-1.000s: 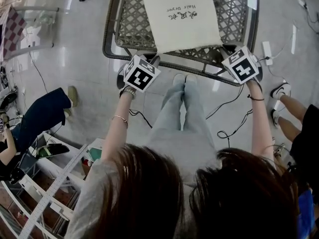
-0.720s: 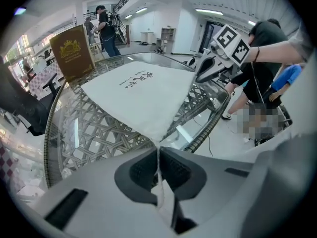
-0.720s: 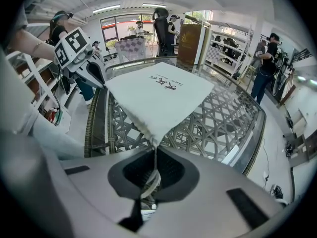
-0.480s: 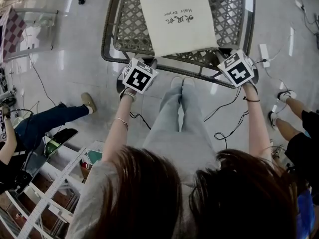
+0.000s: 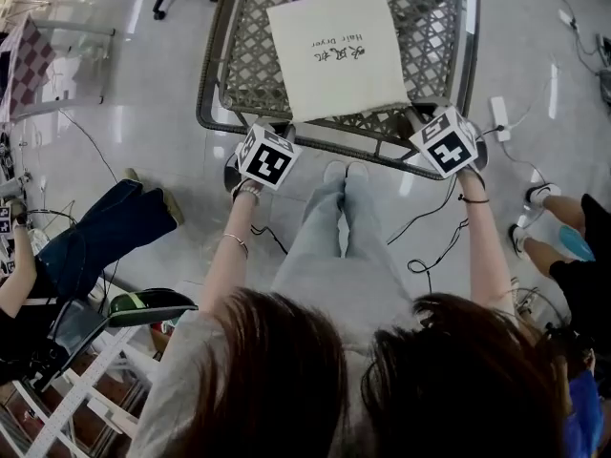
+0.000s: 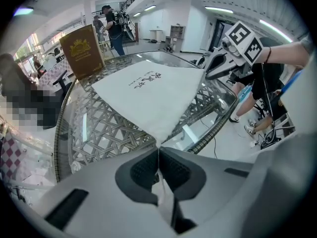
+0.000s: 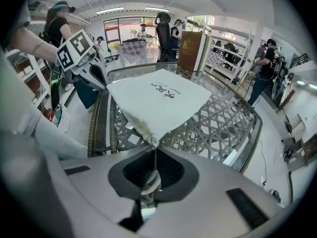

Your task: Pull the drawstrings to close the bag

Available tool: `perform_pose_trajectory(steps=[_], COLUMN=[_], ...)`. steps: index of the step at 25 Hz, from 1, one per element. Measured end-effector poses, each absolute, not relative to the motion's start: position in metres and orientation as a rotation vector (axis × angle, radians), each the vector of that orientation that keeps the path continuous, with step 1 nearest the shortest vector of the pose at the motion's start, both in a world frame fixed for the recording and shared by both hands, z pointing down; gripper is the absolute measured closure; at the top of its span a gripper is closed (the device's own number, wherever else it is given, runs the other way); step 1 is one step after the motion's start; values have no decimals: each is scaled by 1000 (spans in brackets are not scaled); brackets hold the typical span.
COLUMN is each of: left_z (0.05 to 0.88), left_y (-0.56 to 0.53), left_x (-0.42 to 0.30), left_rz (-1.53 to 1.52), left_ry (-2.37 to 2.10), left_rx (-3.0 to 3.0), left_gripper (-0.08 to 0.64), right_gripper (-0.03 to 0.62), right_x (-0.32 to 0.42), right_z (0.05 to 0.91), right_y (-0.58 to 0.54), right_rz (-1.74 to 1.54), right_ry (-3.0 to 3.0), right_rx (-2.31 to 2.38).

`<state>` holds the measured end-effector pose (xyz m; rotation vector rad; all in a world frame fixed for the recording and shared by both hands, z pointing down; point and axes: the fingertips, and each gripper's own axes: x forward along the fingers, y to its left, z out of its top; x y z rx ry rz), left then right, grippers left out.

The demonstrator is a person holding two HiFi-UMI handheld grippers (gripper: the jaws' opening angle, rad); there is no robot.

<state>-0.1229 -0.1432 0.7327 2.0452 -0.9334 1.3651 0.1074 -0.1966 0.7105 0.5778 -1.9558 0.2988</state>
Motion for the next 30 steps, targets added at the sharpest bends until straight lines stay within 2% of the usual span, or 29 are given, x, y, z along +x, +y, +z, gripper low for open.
perform_pose_trajectory(steps=[11,30], left_z=[697,584], left_y=[-150,-228], left_x=[-129,-143], left_rz=[1387,1376], left_ry=[-970,-1209], left_rx=[2110,2335], left_gripper=[534,534], right_gripper=[568,568], right_x=[108,105], right_z=[673,565], right_y=[-206,-268], right_rz=[206,-36], right_ry=[-1964,-2026], right_rx=[618,766])
